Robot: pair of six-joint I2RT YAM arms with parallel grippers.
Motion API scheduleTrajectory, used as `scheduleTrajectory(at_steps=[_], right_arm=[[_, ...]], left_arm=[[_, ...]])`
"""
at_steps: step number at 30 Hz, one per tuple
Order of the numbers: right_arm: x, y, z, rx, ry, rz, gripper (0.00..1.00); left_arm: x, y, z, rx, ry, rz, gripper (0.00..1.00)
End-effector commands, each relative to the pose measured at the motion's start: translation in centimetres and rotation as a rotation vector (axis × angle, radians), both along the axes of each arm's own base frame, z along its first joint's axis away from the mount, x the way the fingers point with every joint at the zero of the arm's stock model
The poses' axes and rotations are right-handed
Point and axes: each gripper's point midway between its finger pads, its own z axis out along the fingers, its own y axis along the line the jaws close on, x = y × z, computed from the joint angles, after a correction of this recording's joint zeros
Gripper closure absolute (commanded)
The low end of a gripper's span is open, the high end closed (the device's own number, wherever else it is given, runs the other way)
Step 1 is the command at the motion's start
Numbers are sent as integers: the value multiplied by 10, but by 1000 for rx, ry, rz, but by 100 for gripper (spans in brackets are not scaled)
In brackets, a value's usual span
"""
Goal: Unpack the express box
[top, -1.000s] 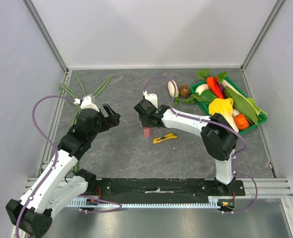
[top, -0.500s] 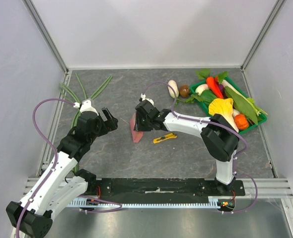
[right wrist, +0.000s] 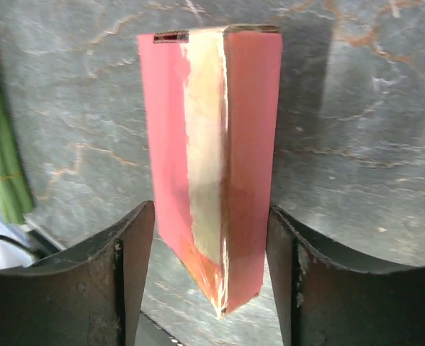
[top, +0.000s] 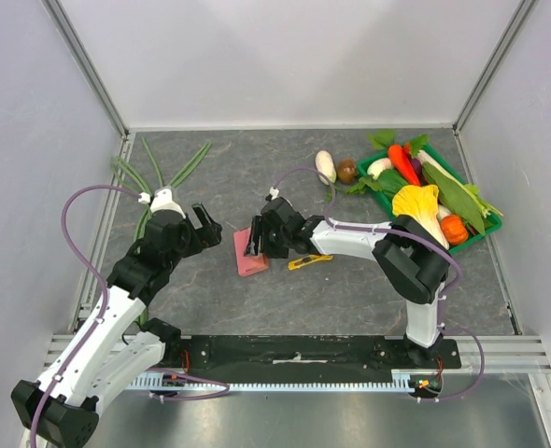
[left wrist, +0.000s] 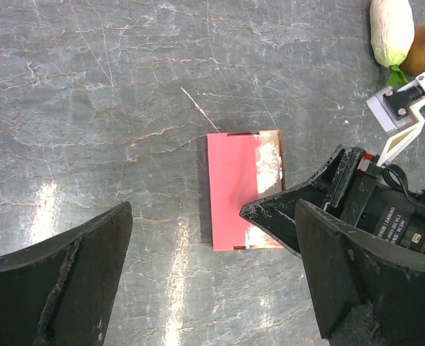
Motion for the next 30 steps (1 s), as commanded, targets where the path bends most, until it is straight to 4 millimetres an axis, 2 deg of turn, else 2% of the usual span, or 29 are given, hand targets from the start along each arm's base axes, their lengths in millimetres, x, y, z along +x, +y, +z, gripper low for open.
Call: scheduleTrajectory(at_steps=[1,3,4,5,6,8,9,12,15,16,17,20,24,27,30], right_arm=[[8,-21,5,-84,-57,-24,27],[11,-40,9,-156,-84,-57,20],[19,-51,13,-201,-130,-88,19],[18,-61,15,-237,-133,-102,18],[20,-67,27,-242,-162,-115,17],[25,-87,34,-305,-192,-167,17],[26,-93,45,-304,-214,-185,17],[28,-114,60,-357,-256,-230,18],[29,-136,70,-434,-316,-224,19],[27,-143,68,-463,-325,-216,20],[27,-149,75,-463,-345,-208,19],[25,-164,74,-523,-384,-96,18],[18,-165,65,-574,-415,163,17],[11,-159,59,-567,-419,292,17],[-3,-149,47,-550,-422,523,17]], left_arm=[[3,5,8,33,-48,-8,0],[4,6,11,35,-62,-8,0],[4,6,13,34,-71,-8,0],[5,6,15,31,-81,-9,1],[5,6,17,36,-91,-13,1],[7,6,23,33,-108,-15,2],[7,6,25,35,-118,-19,2],[8,2,32,32,-153,-48,2],[8,-6,38,23,-187,-98,3],[6,-15,40,10,-191,-157,3],[5,-21,43,7,-202,-200,3],[1,-39,44,-4,-197,-318,5],[2,-47,40,-10,-178,-357,6],[5,-51,38,-22,-170,-367,7],[5,-56,35,-39,-158,-387,7]])
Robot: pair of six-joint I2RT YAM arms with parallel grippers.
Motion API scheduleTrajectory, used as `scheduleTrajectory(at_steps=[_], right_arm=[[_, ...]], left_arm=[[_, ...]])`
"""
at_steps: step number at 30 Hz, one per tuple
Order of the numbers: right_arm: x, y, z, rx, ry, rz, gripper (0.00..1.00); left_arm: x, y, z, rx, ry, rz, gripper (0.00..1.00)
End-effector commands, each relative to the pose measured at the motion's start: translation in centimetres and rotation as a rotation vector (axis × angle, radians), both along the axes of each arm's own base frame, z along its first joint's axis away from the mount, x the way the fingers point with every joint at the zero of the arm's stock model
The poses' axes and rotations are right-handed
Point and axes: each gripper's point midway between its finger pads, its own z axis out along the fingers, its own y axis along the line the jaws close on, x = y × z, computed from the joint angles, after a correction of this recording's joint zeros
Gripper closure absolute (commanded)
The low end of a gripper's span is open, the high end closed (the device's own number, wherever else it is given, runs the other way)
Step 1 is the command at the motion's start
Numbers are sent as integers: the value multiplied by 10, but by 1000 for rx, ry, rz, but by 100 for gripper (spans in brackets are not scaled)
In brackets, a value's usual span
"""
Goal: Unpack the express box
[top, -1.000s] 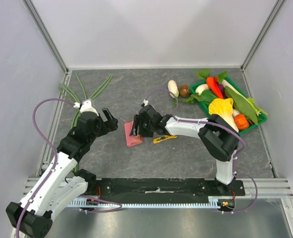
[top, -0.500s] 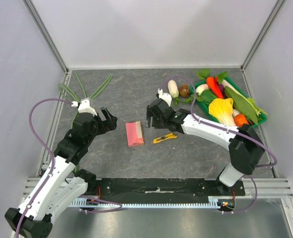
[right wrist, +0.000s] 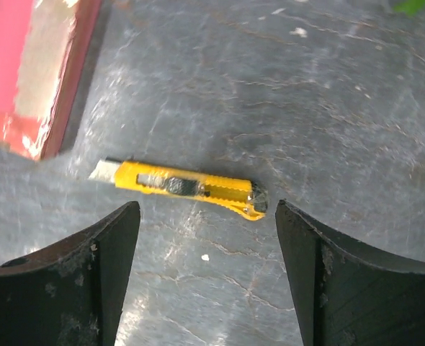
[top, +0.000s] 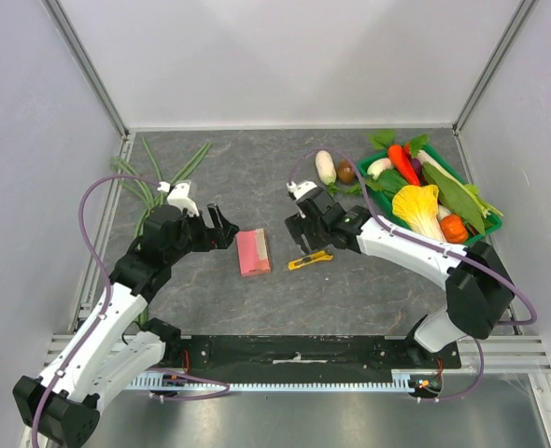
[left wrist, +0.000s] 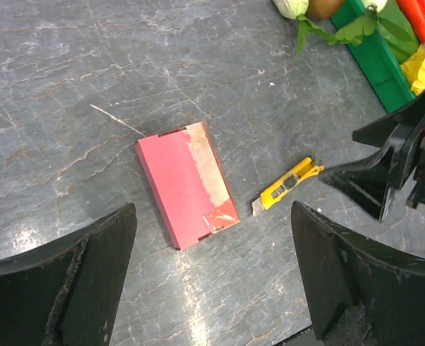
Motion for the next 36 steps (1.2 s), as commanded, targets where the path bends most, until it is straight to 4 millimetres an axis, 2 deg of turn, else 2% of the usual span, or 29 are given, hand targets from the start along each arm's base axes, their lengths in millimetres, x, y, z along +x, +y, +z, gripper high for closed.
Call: scheduleTrajectory(at_steps=[1,2,5,8,12,17,21,25,28,35,36], right_arm=[[-19,13,-11,-97,34,412,17],[-24,9,-22,-150,70,471,17],[-16,4,-29,-241,54,537,17],[-13,9,-36,-259,52,617,18],[-24,17,-57,-237,136,714,20],[-16,22,-73,-252,163,729,20],[-8,24,-76,-243,165,723,21],[-1,16,-79,-234,181,687,21],[1,14,-81,-234,194,653,25],[-15,11,-94,-200,286,603,55],[-19,9,-97,-198,304,585,56]], left_arm=[[7,-13,17,-23,-68,-74,7],[7,-14,15,-21,-60,-77,7],[9,-15,11,1,-43,-89,7],[12,-15,11,20,-33,-95,7],[14,-15,16,38,-39,-104,8],[14,-13,16,51,-43,-103,8],[12,-12,16,59,-41,-106,8],[12,-11,16,68,-40,-103,8],[12,-9,14,73,-37,-97,8],[11,-9,11,76,-29,-99,8],[11,-9,8,79,-23,-99,8]])
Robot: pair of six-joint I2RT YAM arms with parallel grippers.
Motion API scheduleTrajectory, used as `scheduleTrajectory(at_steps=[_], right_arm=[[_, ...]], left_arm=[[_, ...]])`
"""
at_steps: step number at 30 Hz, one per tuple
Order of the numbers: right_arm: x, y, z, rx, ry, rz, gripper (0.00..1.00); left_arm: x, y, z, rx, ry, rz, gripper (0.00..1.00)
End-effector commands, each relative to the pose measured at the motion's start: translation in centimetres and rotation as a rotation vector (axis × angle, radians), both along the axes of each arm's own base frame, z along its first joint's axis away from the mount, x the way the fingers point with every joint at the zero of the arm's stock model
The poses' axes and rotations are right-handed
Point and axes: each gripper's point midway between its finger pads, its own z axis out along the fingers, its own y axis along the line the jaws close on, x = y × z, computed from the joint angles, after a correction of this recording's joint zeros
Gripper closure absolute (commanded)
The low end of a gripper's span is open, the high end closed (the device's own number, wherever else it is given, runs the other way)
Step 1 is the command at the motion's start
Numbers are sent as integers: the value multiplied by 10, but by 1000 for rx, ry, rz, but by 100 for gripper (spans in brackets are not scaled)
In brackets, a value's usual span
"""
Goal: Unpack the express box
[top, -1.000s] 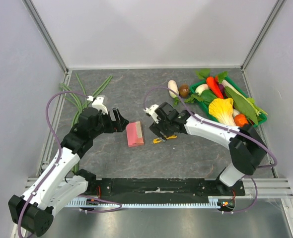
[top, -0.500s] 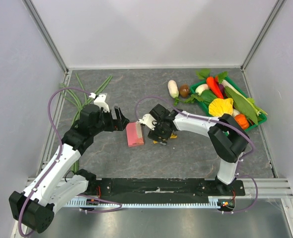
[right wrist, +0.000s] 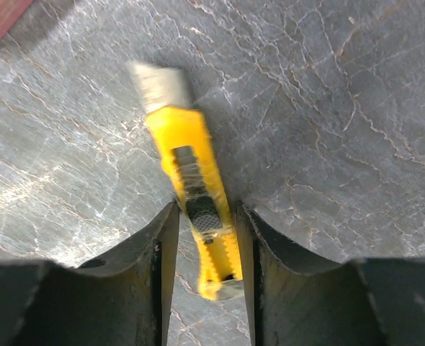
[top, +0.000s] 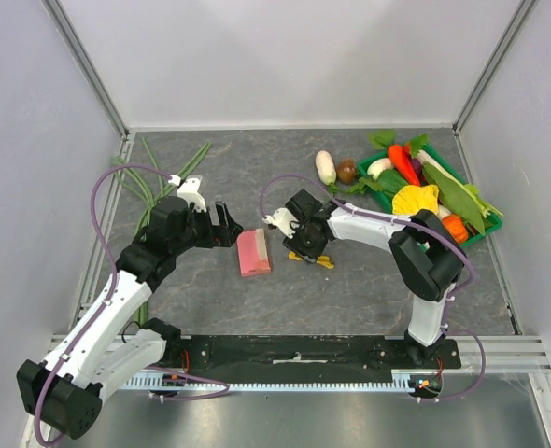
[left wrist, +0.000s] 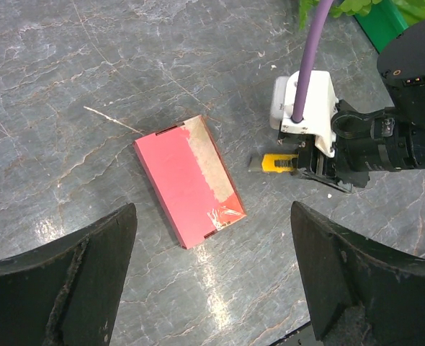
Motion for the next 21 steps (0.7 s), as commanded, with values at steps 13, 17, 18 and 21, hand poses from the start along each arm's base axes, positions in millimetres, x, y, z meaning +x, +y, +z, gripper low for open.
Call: scheduleTrajectory(at_steps=[13,17,18,21], right_arm=[[-32,-10,-1,15,31,-256,32],[-40,-16,-5,6,45,-284,39],[-45,-18,-8,-1,53,-285,41],[-49,-20,-9,-2,55,-310,49]], left_arm=[[1,-5,-3,-12,6,-23,8],[1,-8,-6,-34,29,-15,8],[1,-8,-6,-37,33,-14,8],[2,-11,-9,-50,57,-11,8]])
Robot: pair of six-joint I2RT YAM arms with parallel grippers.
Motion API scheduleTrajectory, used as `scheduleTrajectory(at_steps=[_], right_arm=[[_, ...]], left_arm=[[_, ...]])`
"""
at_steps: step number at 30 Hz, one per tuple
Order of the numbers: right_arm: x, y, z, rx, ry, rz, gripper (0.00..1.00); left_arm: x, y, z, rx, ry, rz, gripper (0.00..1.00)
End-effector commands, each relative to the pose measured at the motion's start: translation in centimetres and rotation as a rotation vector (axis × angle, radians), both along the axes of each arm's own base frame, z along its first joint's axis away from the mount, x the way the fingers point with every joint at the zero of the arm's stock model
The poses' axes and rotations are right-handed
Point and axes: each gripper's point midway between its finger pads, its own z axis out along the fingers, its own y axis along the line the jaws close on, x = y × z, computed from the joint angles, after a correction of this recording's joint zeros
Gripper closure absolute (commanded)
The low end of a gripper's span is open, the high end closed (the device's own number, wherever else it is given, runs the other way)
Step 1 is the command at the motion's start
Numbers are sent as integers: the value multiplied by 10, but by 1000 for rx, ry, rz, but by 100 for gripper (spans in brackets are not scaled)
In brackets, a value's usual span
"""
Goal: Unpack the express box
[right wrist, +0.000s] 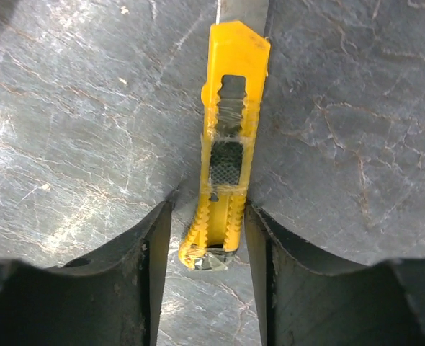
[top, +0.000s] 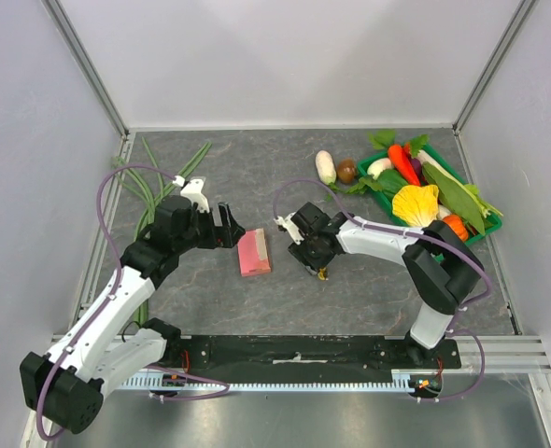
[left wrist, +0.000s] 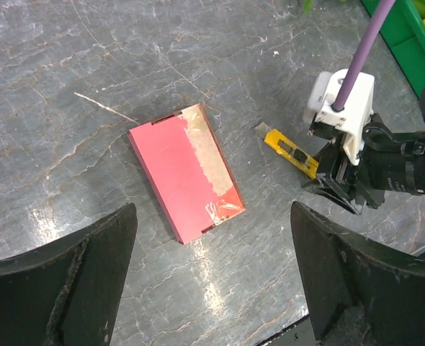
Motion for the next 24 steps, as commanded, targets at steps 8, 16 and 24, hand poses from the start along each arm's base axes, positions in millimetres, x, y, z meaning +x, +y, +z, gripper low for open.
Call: scheduleTrajectory(at_steps=[8,16,24], right_arm=[[-16,-5,-10,-33,-5,-177,84],[-2,5,29,61,-92,-247,93],[5,26,91,223,-130,-273,93]], left_arm=[[2,-26,-1,-139,81,-34,9],[1,-35,6,-202,97,-47,11],[-11,-58,2,-302,156,-159,12]])
